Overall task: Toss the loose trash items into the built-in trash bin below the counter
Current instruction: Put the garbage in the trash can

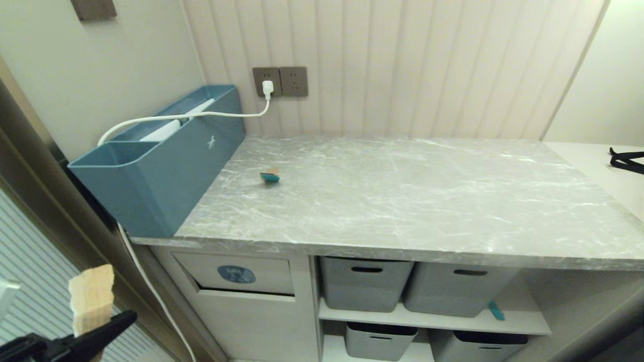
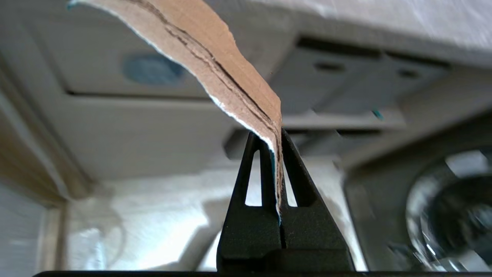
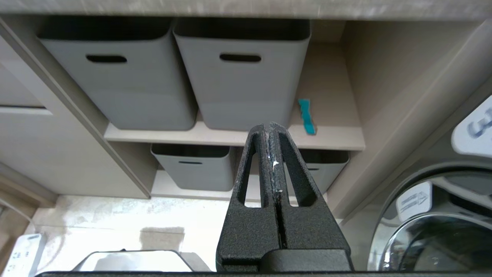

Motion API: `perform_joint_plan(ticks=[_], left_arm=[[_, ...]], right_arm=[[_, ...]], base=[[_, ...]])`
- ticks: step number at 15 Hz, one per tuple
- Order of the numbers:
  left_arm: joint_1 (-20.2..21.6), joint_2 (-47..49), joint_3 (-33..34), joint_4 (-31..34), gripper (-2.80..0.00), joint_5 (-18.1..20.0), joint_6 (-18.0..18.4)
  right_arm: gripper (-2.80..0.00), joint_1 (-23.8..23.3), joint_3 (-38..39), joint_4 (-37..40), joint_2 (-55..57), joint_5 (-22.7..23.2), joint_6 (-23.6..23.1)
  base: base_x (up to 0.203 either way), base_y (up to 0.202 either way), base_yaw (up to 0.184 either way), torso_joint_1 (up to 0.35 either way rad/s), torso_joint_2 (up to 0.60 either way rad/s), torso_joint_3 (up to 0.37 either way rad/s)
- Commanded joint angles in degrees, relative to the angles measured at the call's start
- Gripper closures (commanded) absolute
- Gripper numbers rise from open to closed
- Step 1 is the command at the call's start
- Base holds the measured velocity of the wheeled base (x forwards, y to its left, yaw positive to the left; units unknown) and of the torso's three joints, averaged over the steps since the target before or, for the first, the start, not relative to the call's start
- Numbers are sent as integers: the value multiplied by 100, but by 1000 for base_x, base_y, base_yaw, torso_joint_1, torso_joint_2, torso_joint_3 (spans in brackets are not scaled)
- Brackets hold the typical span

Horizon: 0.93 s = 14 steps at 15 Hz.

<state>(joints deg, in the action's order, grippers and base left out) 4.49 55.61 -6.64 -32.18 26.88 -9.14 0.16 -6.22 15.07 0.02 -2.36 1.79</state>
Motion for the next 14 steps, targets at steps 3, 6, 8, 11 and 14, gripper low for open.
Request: perform_joint_plan(ticks=[3,6,8,11,14], left_arm=[[-9,491,19,143,0,473,-15],[-8,901,22,143,0,704,-72],[-4,1127,18,128,0,870,-95],[-9,1385,-83,81,0,891,-89],[0,1444,-232,98,0,890,-96]], right_arm=[[0,2,-2,14,6,-1,5],[0,2,-2,6,6,-1,5],[0,2,-2,14,6,-1,5],[0,2,-2,14,6,-1,5],[0,2,-2,14,6,-1,5]], base=[[0,0,0,-252,547,294],[0,0,0,-242,535,296],[0,0,0,-230,522,292],[0,0,0,-217,509,282],[0,0,0,-207,491,285]])
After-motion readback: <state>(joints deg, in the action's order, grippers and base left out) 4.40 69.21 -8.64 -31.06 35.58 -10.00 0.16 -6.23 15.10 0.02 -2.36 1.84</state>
